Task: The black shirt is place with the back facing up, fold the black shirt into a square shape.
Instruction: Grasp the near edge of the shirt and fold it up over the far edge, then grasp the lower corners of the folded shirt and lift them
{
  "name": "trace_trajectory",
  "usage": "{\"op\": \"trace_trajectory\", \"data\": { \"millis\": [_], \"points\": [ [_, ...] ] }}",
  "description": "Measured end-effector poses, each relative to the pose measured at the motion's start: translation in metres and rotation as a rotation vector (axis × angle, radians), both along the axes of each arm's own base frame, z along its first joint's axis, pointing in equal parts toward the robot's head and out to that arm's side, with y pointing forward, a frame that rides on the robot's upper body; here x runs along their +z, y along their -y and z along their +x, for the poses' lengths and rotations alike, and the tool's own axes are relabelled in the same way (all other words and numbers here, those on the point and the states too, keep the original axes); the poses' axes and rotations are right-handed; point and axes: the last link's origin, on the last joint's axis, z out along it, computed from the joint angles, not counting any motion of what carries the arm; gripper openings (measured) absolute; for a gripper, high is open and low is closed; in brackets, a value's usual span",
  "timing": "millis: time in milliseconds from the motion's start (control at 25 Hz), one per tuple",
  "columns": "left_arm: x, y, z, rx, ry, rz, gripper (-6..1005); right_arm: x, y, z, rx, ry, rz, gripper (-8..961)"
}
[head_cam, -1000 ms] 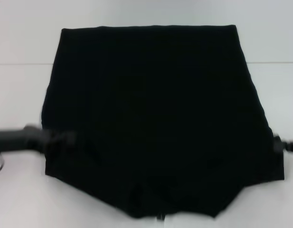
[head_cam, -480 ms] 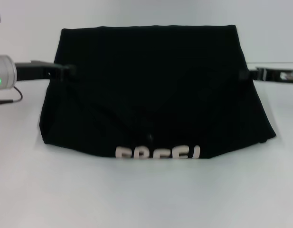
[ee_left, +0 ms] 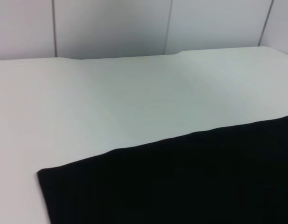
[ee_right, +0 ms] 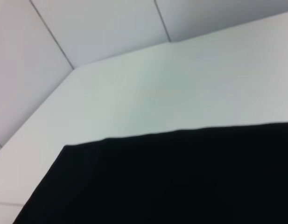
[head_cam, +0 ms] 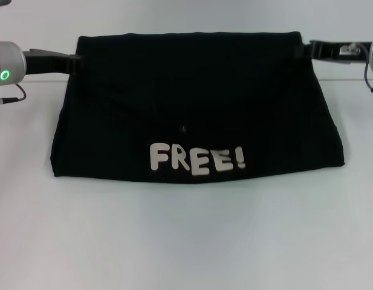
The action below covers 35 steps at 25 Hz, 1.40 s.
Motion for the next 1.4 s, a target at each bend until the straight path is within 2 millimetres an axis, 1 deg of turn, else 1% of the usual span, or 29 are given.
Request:
{"op": "trace_trajectory", "data": {
  "millis": [80,200,240,360,400,480,680,920,1120,1200,1240,1280,1360,1400],
  "points": [
    [-0.002,-0.002,-0.002,0.012,-0.008,0.01,12,0.004,-0.003,-0.001,-0.011,-0.003,0.012,70],
    [-0.009,-0.002,-0.008,0.039,-0.022,0.019,13,0.001,-0.002,0.003,-0.033,-0.006,0.018,71],
    [-0.011,-0.002,-0.01,0.046,-0.027,0.023,13,-0.002,-0.001,0.005,-0.041,-0.006,0.017,71],
    [-0.027,0.002,-0.022,0.098,-0.053,0.044,12,-0.014,0.003,0.012,-0.074,-0.001,0.02,71],
    [-0.027,0.002,-0.022,0.098,-0.053,0.044,12,-0.019,0.004,0.015,-0.088,0.001,0.021,70],
    [-0.039,0.006,-0.031,0.132,-0.071,0.064,13,-0.025,0.006,0.02,-0.108,0.008,0.028,70],
    [-0.044,0.009,-0.034,0.145,-0.082,0.076,37,-0.038,0.012,0.024,-0.13,0.011,0.024,70],
    [-0.047,0.008,-0.032,0.138,-0.09,0.07,86,-0.043,0.017,0.029,-0.141,0.004,0.02,71],
    [-0.048,0.007,-0.029,0.121,-0.11,0.068,127,-0.038,0.017,0.028,-0.115,0.018,0.025,71],
    [-0.042,0.005,-0.027,0.12,-0.108,0.091,143,-0.032,0.016,0.026,-0.095,0.018,0.029,128],
    [-0.042,0.005,-0.027,0.12,-0.108,0.091,181,-0.027,0.015,0.025,-0.085,0.018,0.032,157],
    [-0.032,0.002,-0.025,0.127,-0.094,0.129,218,-0.021,0.013,0.024,-0.073,0.019,0.04,186],
    [-0.024,0.001,-0.024,0.134,-0.078,0.153,294,-0.011,0.011,0.021,-0.059,0.014,0.05,243],
    [-0.019,0.001,-0.022,0.14,-0.057,0.166,331,-0.001,0.01,0.018,-0.043,0.007,0.06,292]
  ]
}}
